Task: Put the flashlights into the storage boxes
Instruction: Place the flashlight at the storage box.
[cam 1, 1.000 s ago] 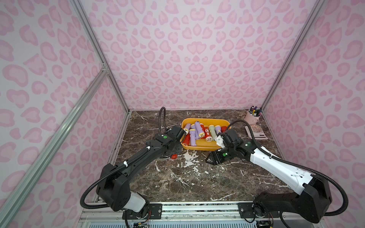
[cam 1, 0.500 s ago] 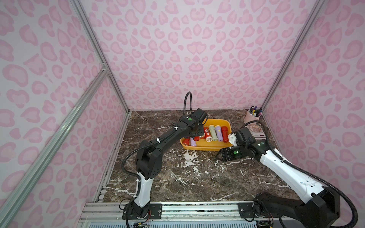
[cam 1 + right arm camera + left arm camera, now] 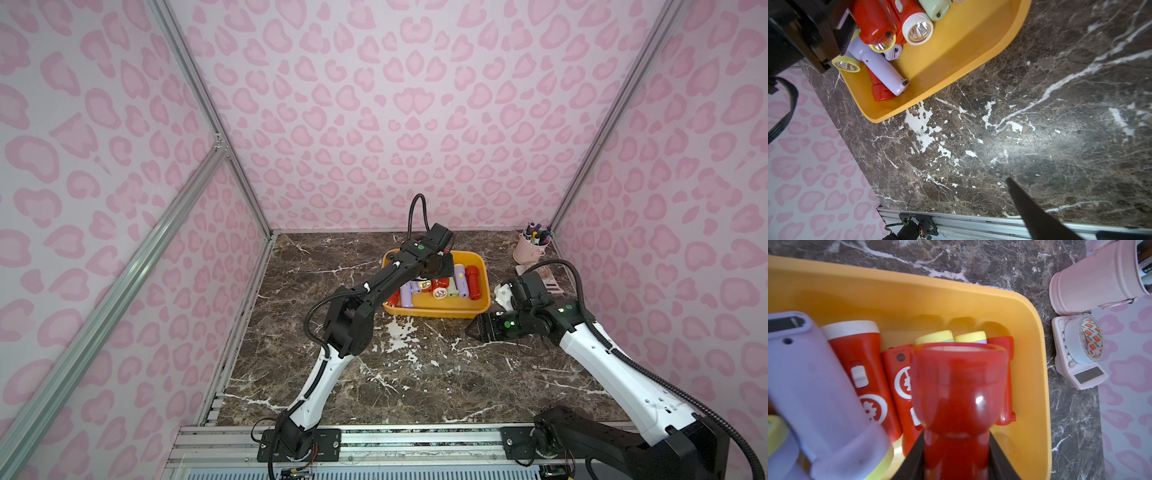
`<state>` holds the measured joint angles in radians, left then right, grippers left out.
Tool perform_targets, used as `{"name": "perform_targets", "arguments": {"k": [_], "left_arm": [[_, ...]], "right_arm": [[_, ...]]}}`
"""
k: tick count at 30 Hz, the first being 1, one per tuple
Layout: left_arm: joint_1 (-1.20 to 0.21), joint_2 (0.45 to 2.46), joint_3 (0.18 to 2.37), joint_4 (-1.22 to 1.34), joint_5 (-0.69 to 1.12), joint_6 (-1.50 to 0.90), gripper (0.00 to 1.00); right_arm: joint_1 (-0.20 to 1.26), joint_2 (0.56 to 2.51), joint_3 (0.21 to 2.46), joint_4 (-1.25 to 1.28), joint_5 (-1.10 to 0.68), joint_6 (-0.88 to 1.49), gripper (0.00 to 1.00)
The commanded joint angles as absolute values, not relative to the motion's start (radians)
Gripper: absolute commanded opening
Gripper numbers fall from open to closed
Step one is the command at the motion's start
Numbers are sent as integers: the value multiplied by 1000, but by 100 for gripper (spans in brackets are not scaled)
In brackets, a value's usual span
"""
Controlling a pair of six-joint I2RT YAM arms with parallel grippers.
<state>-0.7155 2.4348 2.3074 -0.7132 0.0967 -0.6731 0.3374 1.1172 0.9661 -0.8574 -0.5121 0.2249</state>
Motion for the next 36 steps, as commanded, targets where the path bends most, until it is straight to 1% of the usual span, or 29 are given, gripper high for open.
{"name": "perform_targets", "arguments": {"k": [1,9,19,21,24,28,30,32,36], "left_arm": [[-714,2458,2342,-663,152,-690,24],[-697,2477,2315,-668,130,-685,23],[-675,2508,2304,-634,148,-710,25],[-673,2511,2301,-638,148,-710,27],[-670,2512,2301,-638,151,-708,34],[-669,2510,2301,-643,150,-707,35],[-668,2505,2301,-647,150,-706,45],[-669,2498,2300,-650,149,-702,51],[-668,2480,2300,-649,139,-698,59]], "right_arm": [[322,1096,947,-850,-487,228,74],[301,1083,932,-832,-477,258,74],[297,1071,935,-846,-455,267,74],[296,1068,936,-848,-451,267,74],[295,1065,936,-849,-446,270,74],[292,1060,930,-851,-443,273,74],[291,1058,930,-850,-443,275,74],[291,1057,929,-852,-443,275,74],[289,1055,926,-851,-444,275,74]]}}
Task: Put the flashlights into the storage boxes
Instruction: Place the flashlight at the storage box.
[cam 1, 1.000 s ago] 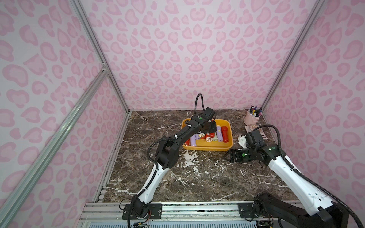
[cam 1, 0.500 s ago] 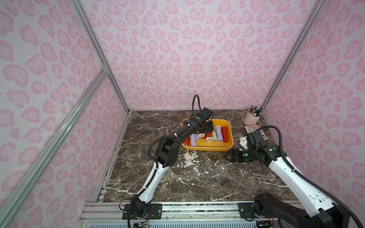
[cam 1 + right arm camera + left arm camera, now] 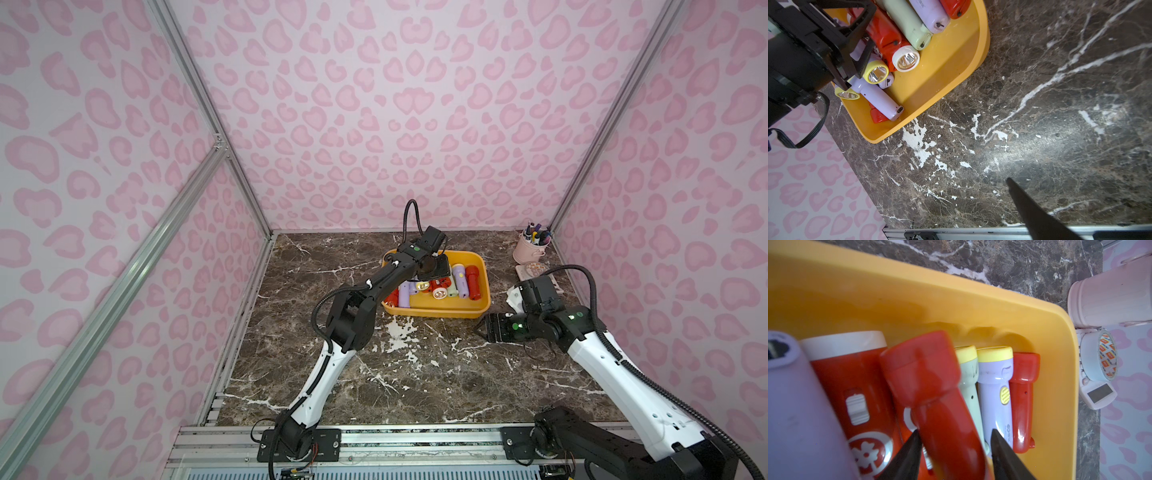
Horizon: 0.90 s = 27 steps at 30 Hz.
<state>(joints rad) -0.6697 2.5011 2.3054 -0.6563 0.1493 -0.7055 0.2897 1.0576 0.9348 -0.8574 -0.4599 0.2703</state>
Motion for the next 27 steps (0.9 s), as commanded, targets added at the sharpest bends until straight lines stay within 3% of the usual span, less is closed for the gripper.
{"name": "perform_targets", "arguments": {"k": [1,13,21,23,27], "left_arm": [[-669,2477,2301,-649,138,-698,59],[-671,2394,2300,-667,169,-687,61],[-670,2175,2197,-746,74,-620,64],[-666,2070,2086,-733,6,-591,68],[-644,1811,1753,-630,-151,-510,87]], "right_arm": [[289,1055,925,-850,-446,275,74],[282,1035,915,-849,-452,270,74],[279,1011,899,-807,-441,283,74],[279,1005,901,-794,-428,281,74],[278,996,913,-766,-379,265,75]]}}
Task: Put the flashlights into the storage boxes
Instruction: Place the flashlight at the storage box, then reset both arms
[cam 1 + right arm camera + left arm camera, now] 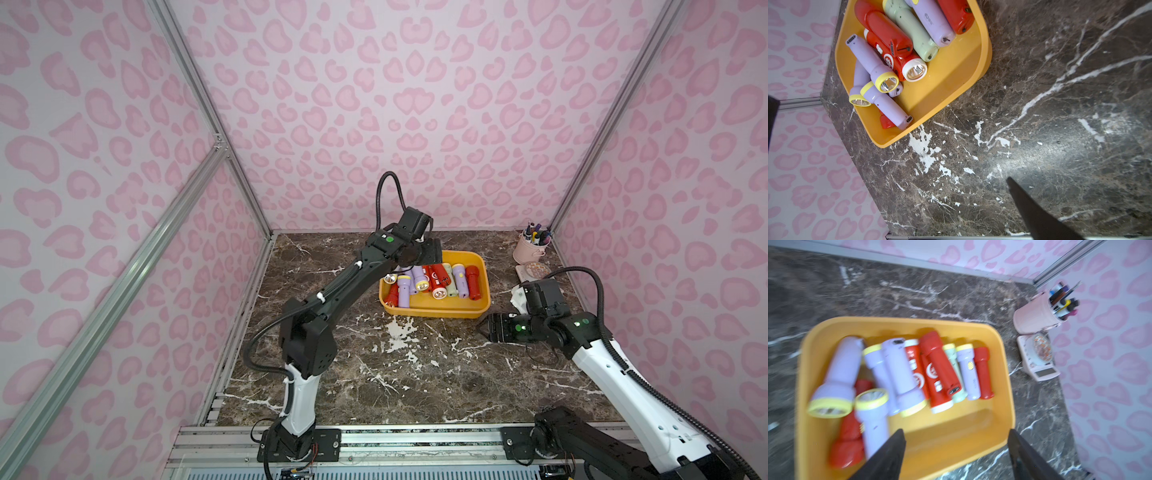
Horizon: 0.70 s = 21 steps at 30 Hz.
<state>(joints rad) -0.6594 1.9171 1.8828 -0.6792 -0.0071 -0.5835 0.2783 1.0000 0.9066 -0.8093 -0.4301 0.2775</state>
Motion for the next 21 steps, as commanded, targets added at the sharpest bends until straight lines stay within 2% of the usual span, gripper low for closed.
{"name": "perform_targets", "arguments": {"k": [1,9,13,15,21], "left_arm": [[-630,1744,1667,-610,-176,-501,88],[-497,1270,1104,-502,-374,-434,95],[-430,1143,979,-482,-454,-395,96],[-397,1090,929,-448,-494,-364,96],[-271,936,772,-253,-452,-236,99]], "right_arm": [[277,994,917,-759,-360,265,75],[272,956,918,-664,-110,303,81],[265,950,893,-610,-8,311,88],[265,943,873,-564,44,316,99],[262,927,831,-441,125,267,99]]}}
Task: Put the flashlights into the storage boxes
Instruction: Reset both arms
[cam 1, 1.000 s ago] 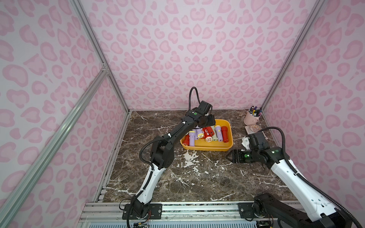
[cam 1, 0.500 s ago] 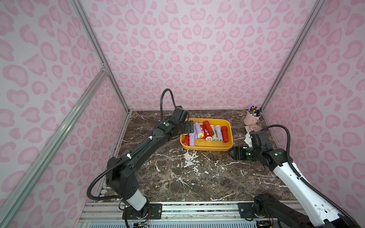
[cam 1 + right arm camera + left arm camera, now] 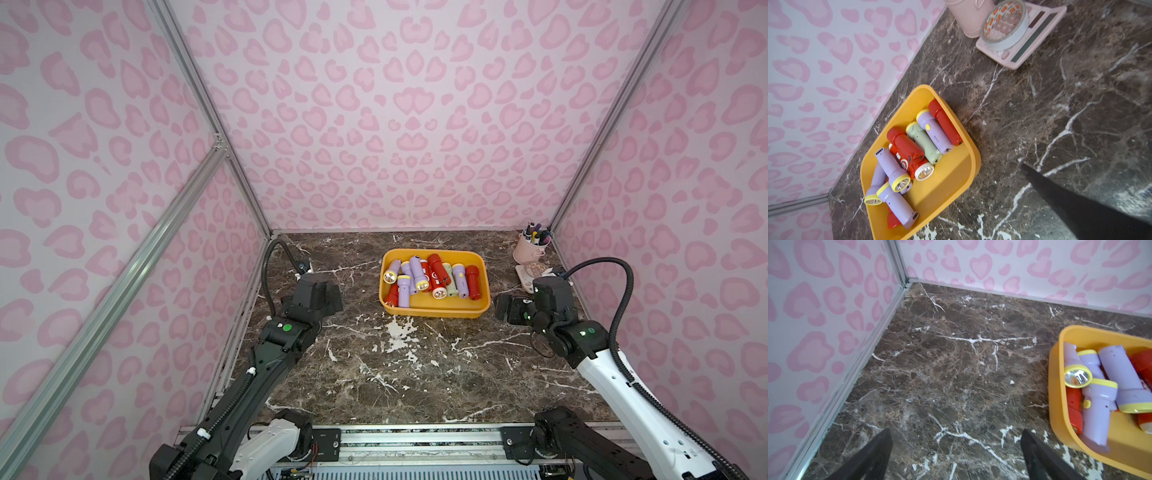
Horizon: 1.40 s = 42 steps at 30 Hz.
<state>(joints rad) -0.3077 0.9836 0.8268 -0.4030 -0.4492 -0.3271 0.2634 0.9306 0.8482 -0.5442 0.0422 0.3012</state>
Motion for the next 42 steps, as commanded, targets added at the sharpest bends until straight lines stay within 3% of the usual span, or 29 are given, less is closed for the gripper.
{"name": "perform_targets", "arguments": {"k": [1,8,19,34,39,42], "left_arm": [[-253,917,743,-219,-441,-220,100],[-137,885,575,-18,-500,-214,100],[-4,1000,397,305,-377,-172,99],[6,1279,306,823,-227,-119,99],[7,1480,320,1015,-139,-64,98],[9,1477,306,1033,-142,-69,98]], "right_arm": [[262,927,825,-430,134,257,99],[256,905,723,-277,201,185,99],[201,897,524,-1,302,111,99],[48,927,261,422,220,33,99],[-24,1024,255,508,174,54,99],[-43,1109,249,586,174,64,99]]}}
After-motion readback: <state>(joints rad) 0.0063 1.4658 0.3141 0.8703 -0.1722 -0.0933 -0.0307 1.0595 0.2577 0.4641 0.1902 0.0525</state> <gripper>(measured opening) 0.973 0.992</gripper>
